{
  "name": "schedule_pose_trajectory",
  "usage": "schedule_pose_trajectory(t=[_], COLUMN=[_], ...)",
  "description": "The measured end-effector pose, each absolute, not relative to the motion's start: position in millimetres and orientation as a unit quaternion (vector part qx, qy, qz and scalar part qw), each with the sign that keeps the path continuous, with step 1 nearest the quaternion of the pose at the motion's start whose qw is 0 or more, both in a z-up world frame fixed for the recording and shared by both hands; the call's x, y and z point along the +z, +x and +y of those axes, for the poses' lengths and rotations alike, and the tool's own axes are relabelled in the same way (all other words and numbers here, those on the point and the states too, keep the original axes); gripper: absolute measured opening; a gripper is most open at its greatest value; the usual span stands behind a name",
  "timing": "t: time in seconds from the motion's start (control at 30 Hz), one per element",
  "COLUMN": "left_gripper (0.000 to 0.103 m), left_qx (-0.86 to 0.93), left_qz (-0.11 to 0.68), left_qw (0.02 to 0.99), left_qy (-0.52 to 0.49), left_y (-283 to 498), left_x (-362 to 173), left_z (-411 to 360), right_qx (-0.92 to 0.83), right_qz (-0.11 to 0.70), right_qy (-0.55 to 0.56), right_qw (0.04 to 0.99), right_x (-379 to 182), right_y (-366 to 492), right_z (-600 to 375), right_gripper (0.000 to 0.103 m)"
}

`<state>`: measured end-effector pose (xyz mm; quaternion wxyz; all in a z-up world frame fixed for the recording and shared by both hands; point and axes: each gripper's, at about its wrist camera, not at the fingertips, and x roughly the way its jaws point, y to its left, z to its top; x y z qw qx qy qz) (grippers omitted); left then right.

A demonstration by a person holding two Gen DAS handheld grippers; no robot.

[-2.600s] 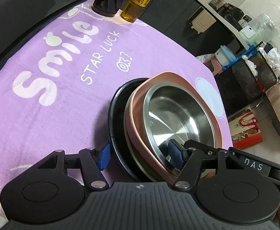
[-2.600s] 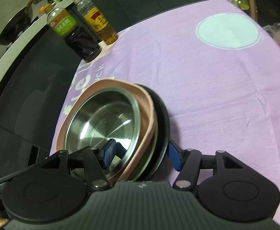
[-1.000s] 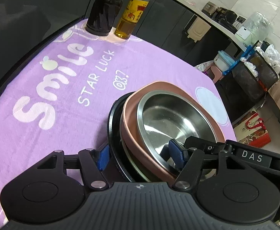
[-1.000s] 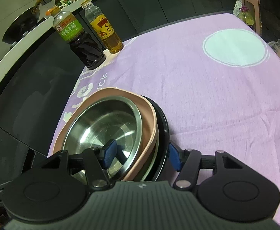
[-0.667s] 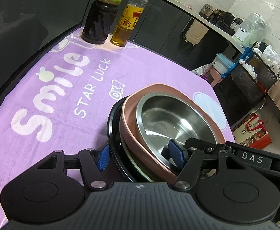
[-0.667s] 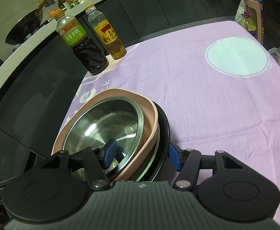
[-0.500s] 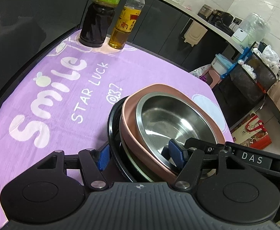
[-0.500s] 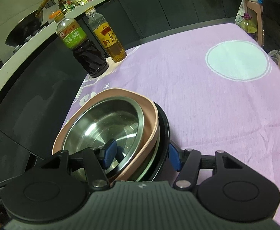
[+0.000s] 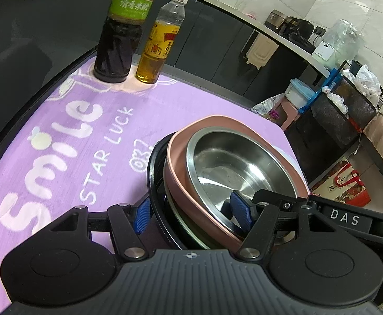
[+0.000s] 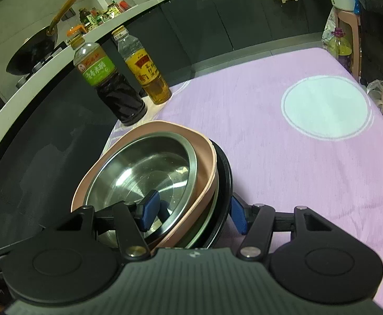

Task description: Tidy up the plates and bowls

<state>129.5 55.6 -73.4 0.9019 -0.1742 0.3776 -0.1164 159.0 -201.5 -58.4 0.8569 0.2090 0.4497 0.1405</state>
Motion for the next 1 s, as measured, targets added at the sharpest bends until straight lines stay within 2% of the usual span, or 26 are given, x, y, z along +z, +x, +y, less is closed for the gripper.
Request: schedule_pose_trajectory(t=[1.0], left_gripper=[0.059], left_qx=[-0.119], left_qz=[0.375], left_qw=[0.904], left_qy=[-0.169], left_y=[208.6], left_x=[-80.8], left_z=[38.2], right_qx=[0.130], right_qz=[0.454], right_qy=[0.223], right_qw=[0.853], right_x=[-74.9], right_y=[226.7], right_z=[-222.1], right_gripper=[0.060])
